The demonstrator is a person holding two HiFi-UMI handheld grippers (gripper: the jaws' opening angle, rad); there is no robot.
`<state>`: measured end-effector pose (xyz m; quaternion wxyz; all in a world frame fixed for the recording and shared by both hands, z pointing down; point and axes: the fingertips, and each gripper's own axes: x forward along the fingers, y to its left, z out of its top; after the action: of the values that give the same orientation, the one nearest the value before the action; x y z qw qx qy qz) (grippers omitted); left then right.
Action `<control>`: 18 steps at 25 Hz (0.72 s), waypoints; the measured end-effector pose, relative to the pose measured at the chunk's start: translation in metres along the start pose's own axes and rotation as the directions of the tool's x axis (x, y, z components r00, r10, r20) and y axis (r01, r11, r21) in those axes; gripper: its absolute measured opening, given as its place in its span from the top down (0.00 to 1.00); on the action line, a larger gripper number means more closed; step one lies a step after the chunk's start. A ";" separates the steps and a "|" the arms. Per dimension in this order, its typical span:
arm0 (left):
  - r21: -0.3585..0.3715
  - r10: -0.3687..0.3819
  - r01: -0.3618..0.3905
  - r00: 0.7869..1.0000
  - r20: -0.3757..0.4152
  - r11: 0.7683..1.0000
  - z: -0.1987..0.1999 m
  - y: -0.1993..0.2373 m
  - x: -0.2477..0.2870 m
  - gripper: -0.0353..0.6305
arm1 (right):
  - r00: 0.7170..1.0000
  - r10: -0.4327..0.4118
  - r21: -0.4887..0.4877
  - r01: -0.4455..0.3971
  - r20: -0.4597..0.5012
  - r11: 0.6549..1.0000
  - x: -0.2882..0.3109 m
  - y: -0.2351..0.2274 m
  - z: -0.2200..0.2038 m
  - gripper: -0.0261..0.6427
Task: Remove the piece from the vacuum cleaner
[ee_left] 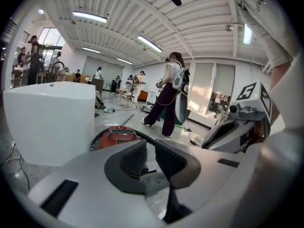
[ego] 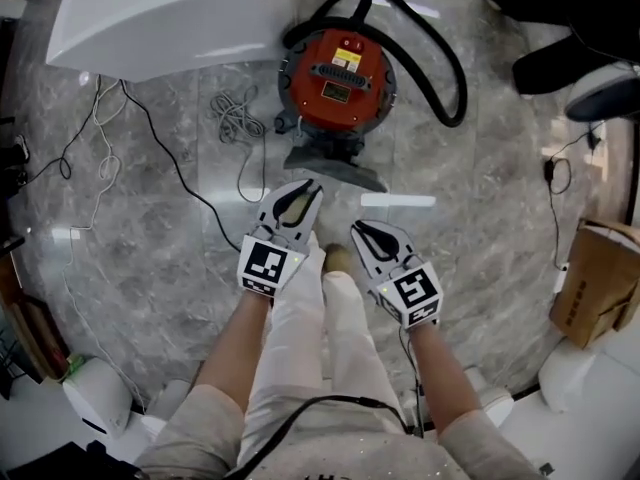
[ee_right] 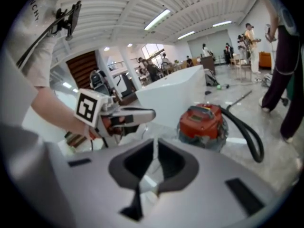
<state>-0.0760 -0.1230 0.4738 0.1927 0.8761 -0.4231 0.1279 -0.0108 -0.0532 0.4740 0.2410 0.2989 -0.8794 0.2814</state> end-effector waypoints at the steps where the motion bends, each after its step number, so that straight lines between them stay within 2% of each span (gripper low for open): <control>1: 0.029 -0.015 0.015 1.000 -0.018 0.999 -0.007 0.002 0.005 0.85 | 1.000 0.000 0.003 0.000 -0.010 1.000 0.005 -0.005 -0.005 0.94; 4: 0.136 -0.040 0.050 0.996 -0.078 0.989 -0.025 0.011 0.021 0.84 | 0.999 -0.015 -0.018 0.014 -0.037 1.000 0.021 -0.020 -0.017 0.94; 8: 0.257 -0.031 0.076 0.984 -0.176 0.963 -0.057 0.024 0.034 0.82 | 0.990 -0.112 -0.159 0.097 -0.087 0.982 0.036 -0.046 -0.029 0.92; 10: 0.297 -0.007 0.079 0.972 -0.234 0.952 -0.075 0.036 0.040 0.82 | 0.981 -0.159 -0.209 0.133 -0.109 0.969 0.047 -0.060 -0.037 0.86; 14: 0.332 0.025 0.081 0.953 -0.303 0.940 -0.102 0.057 0.044 0.82 | 0.963 -0.226 -0.243 0.186 -0.148 0.952 0.064 -0.089 -0.054 0.80; 16: 0.401 0.044 0.109 0.934 -0.354 0.910 -0.117 0.063 0.046 0.82 | 0.947 -0.263 -0.280 0.205 -0.186 0.938 0.071 -0.104 -0.064 0.76; 18: 0.494 0.060 0.157 0.916 -0.396 0.855 -0.128 0.063 0.050 0.82 | 0.933 -0.285 -0.331 0.203 -0.221 0.921 0.076 -0.116 -0.070 0.72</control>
<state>-0.1032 -0.1359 0.6223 0.0357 0.8613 -0.3024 0.4066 0.0302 -0.1149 0.6109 0.4330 0.3262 -0.8272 0.1480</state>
